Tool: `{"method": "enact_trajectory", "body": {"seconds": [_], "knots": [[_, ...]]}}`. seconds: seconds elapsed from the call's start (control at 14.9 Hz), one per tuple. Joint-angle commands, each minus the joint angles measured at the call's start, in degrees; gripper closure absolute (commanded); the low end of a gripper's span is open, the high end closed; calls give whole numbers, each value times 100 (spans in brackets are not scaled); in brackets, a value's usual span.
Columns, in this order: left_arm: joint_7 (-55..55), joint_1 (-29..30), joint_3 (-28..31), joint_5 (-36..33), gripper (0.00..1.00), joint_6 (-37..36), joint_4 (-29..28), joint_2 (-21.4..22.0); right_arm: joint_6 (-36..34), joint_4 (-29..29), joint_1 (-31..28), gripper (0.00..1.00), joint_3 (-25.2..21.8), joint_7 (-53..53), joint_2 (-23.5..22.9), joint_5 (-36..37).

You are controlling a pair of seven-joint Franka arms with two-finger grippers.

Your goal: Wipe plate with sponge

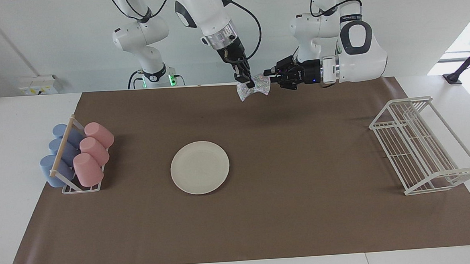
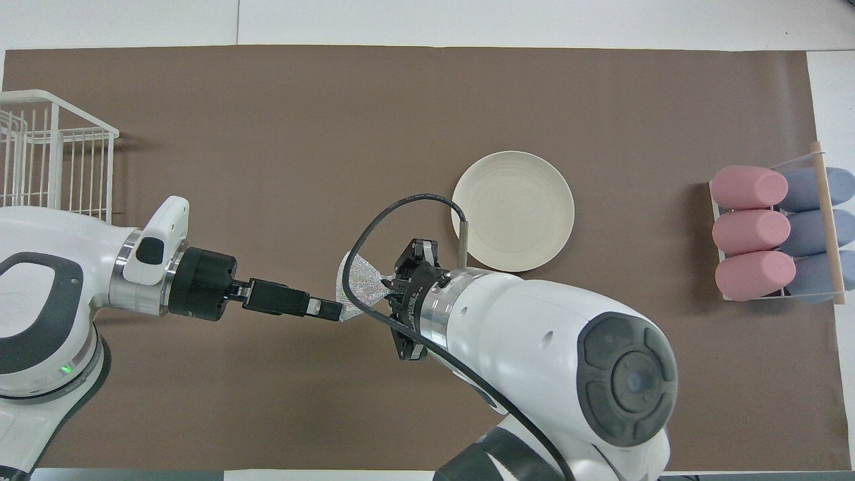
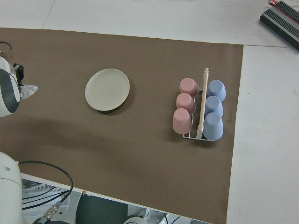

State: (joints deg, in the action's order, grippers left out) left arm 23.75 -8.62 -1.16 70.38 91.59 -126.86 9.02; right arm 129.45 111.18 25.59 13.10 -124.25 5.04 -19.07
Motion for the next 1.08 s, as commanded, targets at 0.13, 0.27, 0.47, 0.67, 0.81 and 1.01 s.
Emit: {"method": "enact_trajectory", "body": {"seconds": [0.13, 0.27, 0.47, 0.67, 0.81, 1.01], "knots": [[-520, 474, 2, -892, 0, -37, 222, 56, -429, 219, -694, 100, 26, 1979, 41, -9], [-581, 563, 10, -1165, 0, 42, 258, 38, -420, 342, -976, 100, 26, 2649, -12, -9], [-897, 669, 1, -1578, 0, 236, 416, 21, -211, 719, -1258, 100, 26, 3676, -283, -9], [-942, 678, 1, -1764, 0, 236, 451, 21, 982, 1159, -1346, 100, 26, 4145, -731, -9], [-942, 669, 1, -1773, 0, 245, 451, 21, 1650, 1274, -1355, 100, 35, 4321, -1056, -17], [-942, 678, 1, -1773, 0, 245, 451, 21, 1952, 1345, -1452, 100, 35, 4461, -1487, -17]]}}
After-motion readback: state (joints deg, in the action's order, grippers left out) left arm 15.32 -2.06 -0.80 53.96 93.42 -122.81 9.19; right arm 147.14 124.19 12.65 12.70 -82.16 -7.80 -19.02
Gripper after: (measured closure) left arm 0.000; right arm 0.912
